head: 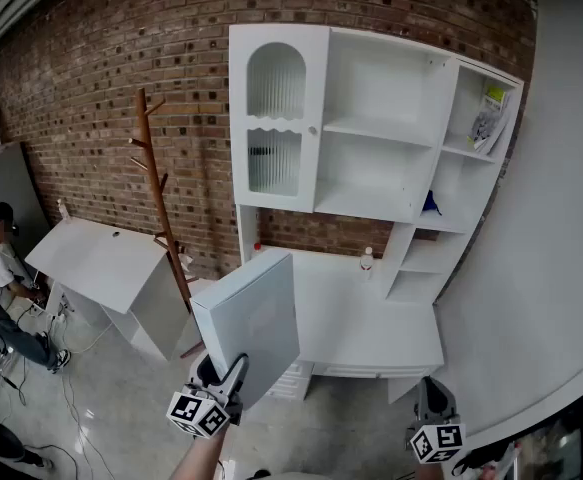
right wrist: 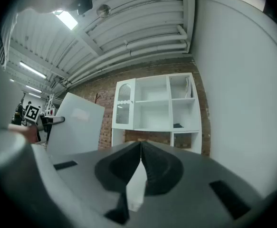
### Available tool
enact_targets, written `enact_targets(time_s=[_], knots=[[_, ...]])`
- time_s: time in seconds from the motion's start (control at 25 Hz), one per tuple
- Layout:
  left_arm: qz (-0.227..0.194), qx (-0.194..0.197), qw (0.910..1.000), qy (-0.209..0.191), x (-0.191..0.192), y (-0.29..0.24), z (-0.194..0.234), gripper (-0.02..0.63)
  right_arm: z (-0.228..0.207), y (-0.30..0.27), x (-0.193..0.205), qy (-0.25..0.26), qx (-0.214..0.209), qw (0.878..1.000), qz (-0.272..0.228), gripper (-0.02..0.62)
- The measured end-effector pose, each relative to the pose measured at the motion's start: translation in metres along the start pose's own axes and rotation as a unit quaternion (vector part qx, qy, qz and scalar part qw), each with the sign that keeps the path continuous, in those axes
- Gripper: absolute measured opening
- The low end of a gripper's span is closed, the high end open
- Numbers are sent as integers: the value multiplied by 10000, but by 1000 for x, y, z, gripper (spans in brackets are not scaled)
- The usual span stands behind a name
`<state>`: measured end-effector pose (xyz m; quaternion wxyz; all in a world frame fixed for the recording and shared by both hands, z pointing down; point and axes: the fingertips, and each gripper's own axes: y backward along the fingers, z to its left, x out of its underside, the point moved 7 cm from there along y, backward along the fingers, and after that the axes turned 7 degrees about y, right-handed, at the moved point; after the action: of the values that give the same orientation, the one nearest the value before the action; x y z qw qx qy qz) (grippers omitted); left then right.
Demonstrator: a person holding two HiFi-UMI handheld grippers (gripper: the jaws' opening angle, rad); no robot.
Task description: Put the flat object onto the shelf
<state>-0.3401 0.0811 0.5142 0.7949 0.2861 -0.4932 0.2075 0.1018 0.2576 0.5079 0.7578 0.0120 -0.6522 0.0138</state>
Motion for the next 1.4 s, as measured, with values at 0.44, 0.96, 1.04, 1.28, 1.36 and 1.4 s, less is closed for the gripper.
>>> enact_targets(time_s=[0.44, 0.96, 1.04, 1.28, 1.36, 1.4], knots=[[-27, -56, 10000, 49, 1, 9, -4, 285, 1, 6, -2, 10, -30, 10000, -43, 31], [40, -150, 9999, 50, 8, 18, -22, 285, -12, 16, 10, -143, -72, 9999, -8, 31], [42, -196, 9998, 57, 11, 19, -27, 284, -16, 17, 14, -136, -118, 9998, 21, 31], [41, -329, 9994, 90, 19, 15, -47, 285, -35, 18, 22, -107, -224, 9997, 35, 31], [32, -377, 9993, 80, 25, 15, -51, 285, -42, 18, 25, -139, -237, 9996, 15, 31], [29, -395, 9992, 90, 28, 14, -53, 285, -45, 18, 26, -150, -250, 9996, 10, 31]])
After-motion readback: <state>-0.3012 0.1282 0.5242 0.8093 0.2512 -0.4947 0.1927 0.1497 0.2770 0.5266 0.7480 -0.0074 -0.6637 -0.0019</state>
